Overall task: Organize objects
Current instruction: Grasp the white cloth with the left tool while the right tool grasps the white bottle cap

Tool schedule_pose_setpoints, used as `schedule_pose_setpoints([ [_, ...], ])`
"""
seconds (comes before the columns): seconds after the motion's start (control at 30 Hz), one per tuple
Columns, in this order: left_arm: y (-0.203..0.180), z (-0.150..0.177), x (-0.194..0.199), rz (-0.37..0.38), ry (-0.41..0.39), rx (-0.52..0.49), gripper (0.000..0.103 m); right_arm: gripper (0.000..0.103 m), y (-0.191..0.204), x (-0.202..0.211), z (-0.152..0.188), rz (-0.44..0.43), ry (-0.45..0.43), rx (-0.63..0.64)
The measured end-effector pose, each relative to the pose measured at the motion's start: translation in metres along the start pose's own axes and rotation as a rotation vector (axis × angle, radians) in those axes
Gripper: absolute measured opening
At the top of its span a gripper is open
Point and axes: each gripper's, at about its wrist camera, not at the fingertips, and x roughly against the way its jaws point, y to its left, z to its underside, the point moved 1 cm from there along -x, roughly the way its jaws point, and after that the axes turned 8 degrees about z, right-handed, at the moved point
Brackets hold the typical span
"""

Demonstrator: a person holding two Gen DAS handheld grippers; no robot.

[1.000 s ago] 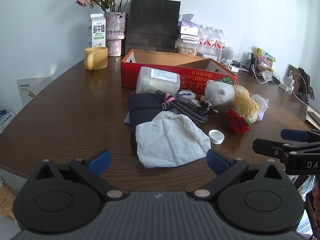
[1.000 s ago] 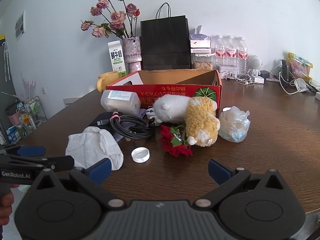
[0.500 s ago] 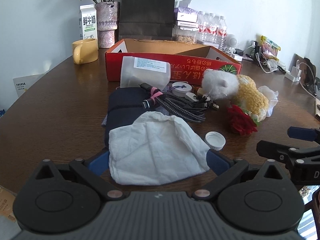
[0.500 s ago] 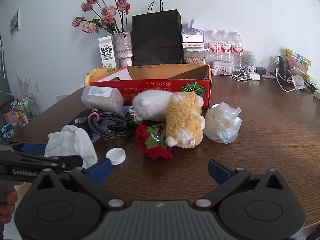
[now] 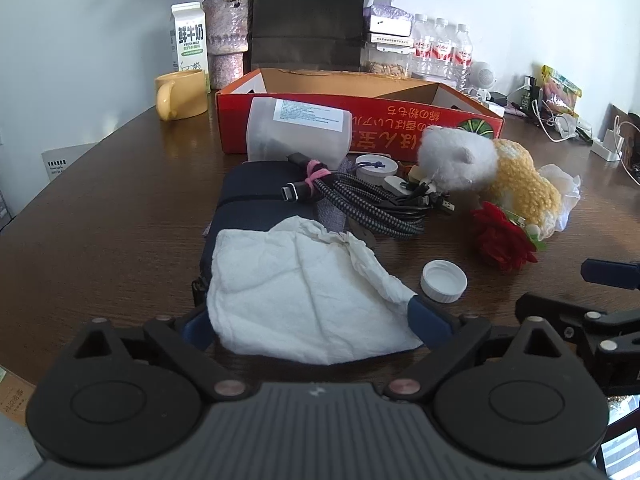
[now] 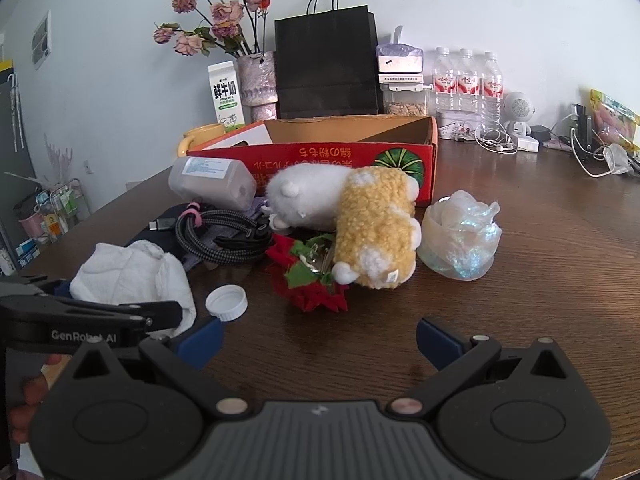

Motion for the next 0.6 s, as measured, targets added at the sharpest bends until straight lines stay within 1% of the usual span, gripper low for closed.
schedule_pose_setpoints([
  [0.03, 0.000, 0.001, 0.002, 0.004, -0.004, -0.004, 0.089, 0.103, 0.001, 0.000, 0.001, -0.002, 0.001, 0.005],
  [0.1, 0.000, 0.002, 0.006, 0.017, -0.012, -0.008, 0.072, 0.103, 0.004, 0.001, 0.001, -0.004, 0.001, 0.014],
  [0.13, 0.000, 0.002, 0.008, 0.016, -0.013, -0.010, 0.069, 0.103, 0.005, 0.001, 0.002, -0.004, 0.001, 0.017],
  [0.2, 0.002, 0.003, 0.011, 0.020, -0.021, -0.006, 0.056, 0.103, 0.008, 0.002, 0.002, -0.005, 0.002, 0.019],
  [0.23, 0.003, 0.004, 0.013, 0.028, -0.025, -0.001, 0.051, 0.103, 0.009, 0.002, 0.002, -0.005, 0.002, 0.021],
  [0.27, 0.005, 0.004, 0.015, 0.037, -0.027, 0.003, 0.038, 0.103, 0.010, 0.003, 0.002, -0.005, 0.002, 0.022],
  [0.3, 0.006, 0.004, 0.017, 0.053, -0.032, 0.009, 0.032, 0.103, 0.011, 0.003, 0.002, -0.005, 0.003, 0.025],
  [0.33, 0.008, 0.004, 0.019, 0.066, -0.038, 0.014, 0.031, 0.103, 0.012, 0.004, 0.003, -0.005, 0.003, 0.027],
  [0.4, 0.009, 0.005, 0.023, 0.072, -0.047, 0.016, 0.022, 0.103, 0.016, 0.004, 0.003, -0.007, 0.003, 0.034],
  [0.43, 0.011, 0.005, 0.026, 0.083, -0.055, 0.020, 0.020, 0.103, 0.017, 0.005, 0.003, -0.009, 0.002, 0.038],
  [0.47, 0.013, 0.005, 0.029, 0.101, -0.065, 0.025, 0.015, 0.103, 0.019, 0.005, 0.003, -0.012, 0.002, 0.042],
  [0.57, 0.018, 0.002, 0.041, 0.141, -0.111, 0.030, 0.010, 0.103, 0.025, 0.006, 0.003, -0.029, 0.000, 0.059],
  [0.6, 0.021, 0.001, 0.045, 0.152, -0.127, 0.034, 0.010, 0.101, 0.028, 0.006, 0.002, -0.036, -0.001, 0.066],
])
